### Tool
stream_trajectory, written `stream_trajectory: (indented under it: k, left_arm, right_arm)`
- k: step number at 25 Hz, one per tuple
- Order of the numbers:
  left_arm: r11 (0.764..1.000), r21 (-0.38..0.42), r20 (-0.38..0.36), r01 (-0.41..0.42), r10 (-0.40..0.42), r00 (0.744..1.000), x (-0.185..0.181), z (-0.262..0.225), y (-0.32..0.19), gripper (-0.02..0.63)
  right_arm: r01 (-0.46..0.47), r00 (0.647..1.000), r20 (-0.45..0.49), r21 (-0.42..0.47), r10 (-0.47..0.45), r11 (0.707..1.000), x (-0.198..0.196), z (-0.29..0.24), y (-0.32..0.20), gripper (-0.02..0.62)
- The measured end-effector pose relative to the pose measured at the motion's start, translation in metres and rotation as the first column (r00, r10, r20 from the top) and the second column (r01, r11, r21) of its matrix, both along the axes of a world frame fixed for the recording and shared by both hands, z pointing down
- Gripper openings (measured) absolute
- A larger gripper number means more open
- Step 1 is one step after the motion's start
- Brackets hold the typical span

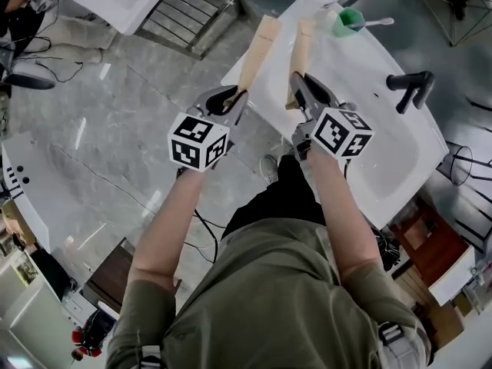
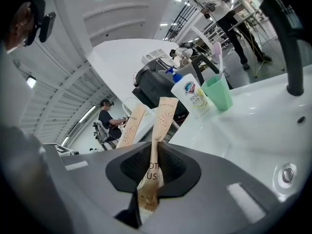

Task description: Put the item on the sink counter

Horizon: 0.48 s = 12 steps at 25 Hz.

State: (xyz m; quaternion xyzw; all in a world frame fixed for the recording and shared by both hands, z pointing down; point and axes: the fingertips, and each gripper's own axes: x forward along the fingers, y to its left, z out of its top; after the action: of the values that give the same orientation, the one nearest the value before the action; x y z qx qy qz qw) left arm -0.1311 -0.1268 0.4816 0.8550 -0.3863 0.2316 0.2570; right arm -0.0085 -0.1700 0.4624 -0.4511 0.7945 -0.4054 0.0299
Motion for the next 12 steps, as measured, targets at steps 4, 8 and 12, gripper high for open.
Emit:
stream_trajectory:
  k: [4,8,12]
  left_arm:
    - [0.999,-0.037,0.031,-0.016,0.017,0.999,0.003,0.023,-0.013,0.065]
    - [0.995,-0.094,0.073,-0.038,0.045,0.996,0.006,0.046,-0.022,0.066]
    - [0.99,-0.125,0.122,-0.066,0.081,0.989,0.009,0.058,-0.03,0.066]
  right_arm:
    - [-0.043,0.999,0.004,-0.02,0.043,0.999,-0.001,0.02,-0.016,0.049]
    - [-0.093,0.996,0.013,-0.06,0.094,0.994,-0.005,0.042,-0.029,0.049]
    - [-0.144,0.988,0.041,-0.1,0.149,0.985,-0.009,0.059,-0.038,0.049]
